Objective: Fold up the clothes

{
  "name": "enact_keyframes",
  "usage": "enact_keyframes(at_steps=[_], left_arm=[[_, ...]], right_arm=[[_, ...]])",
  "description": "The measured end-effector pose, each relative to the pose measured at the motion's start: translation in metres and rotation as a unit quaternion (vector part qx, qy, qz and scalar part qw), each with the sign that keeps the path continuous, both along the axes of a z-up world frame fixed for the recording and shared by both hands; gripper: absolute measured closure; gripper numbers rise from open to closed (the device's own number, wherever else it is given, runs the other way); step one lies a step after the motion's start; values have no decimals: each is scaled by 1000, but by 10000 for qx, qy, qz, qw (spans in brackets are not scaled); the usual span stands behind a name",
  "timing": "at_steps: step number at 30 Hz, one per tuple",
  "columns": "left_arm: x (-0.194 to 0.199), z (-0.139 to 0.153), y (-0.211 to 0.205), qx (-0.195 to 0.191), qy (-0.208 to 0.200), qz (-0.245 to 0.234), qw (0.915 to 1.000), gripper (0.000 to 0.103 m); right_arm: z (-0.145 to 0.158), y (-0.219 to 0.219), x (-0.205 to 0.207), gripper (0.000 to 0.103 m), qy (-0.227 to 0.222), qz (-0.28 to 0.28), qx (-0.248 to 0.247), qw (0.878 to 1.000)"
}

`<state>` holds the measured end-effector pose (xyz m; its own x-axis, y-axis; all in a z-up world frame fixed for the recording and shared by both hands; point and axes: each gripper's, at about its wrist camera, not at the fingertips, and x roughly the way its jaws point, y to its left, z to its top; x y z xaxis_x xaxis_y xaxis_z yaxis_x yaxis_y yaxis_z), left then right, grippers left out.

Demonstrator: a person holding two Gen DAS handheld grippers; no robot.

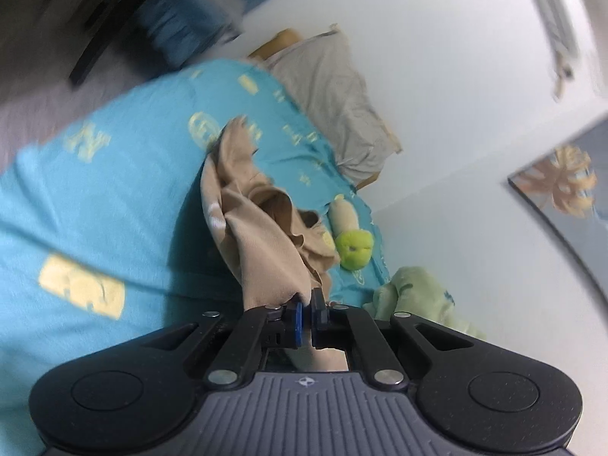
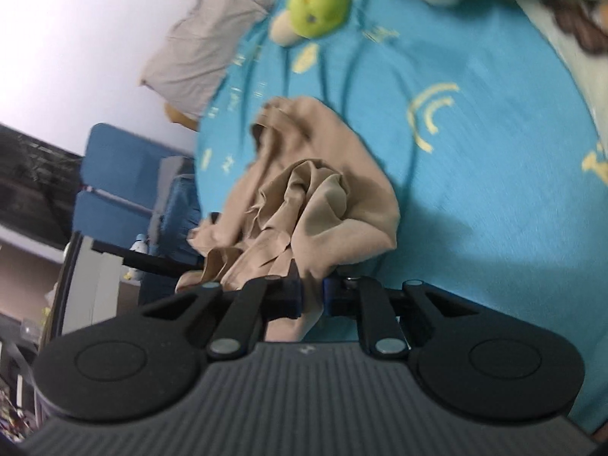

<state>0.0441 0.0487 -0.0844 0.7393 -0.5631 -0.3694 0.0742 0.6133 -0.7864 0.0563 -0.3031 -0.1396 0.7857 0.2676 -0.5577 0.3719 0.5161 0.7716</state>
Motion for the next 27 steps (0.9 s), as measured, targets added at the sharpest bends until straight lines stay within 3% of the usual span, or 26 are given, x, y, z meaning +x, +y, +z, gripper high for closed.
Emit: enact_keyframes(at_steps=[6, 14, 17, 21, 27], left_arm=[[-37, 41, 0, 150, -239, -91, 9996, 100], [-144, 85, 12, 194, -224, 68, 9995, 99], [-165, 94, 13, 192, -291, 227, 9991, 99], [-155, 103, 7, 324, -336, 351, 9983, 99], [-70, 93, -2, 629, -121, 517, 9966, 98]], right_arm=[[49, 3, -33, 90, -354, 192, -598, 9974], [95, 16, -126, 90, -595, 219, -644, 9959], [104, 22, -146, 90, -602, 262, -788, 9947], [109, 22, -126, 90, -534, 305, -862, 9944], [99, 18, -42, 90, -278, 410, -1016, 9936]])
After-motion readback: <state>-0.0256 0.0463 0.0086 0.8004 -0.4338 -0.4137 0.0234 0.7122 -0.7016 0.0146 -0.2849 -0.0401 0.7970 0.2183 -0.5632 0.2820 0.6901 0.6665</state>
